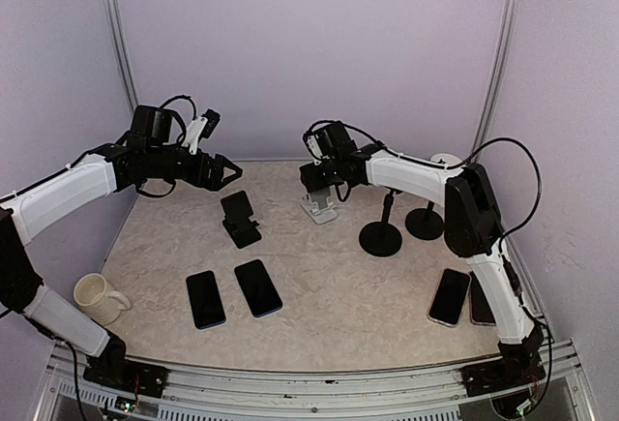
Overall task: Place the phone on the phone stand
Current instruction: Move the phone stand to the center of the board.
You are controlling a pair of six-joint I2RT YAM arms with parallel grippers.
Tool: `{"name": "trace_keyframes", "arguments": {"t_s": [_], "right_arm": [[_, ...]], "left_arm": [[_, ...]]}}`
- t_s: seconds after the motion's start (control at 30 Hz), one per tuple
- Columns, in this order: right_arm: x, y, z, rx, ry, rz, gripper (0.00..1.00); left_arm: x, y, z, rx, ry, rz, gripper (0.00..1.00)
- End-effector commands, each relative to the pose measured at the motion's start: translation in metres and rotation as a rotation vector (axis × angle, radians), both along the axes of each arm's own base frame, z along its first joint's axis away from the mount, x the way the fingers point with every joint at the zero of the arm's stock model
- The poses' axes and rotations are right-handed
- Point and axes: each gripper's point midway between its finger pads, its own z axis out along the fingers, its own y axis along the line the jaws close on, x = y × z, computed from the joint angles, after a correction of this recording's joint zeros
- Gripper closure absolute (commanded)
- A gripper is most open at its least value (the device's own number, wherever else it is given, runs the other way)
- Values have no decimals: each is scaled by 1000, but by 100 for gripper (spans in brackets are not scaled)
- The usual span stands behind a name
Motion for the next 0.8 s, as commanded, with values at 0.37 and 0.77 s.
{"name": "trace_keyframes", "arguments": {"t_s": [0.37, 0.77], "right_arm": [[55, -21, 49, 48, -286, -172, 45], [45, -9, 53, 98, -178, -33, 21]], "left_arm": [[-8, -1, 7, 4, -35, -3, 1], [-8, -3, 6, 5, -28, -7, 1]]}}
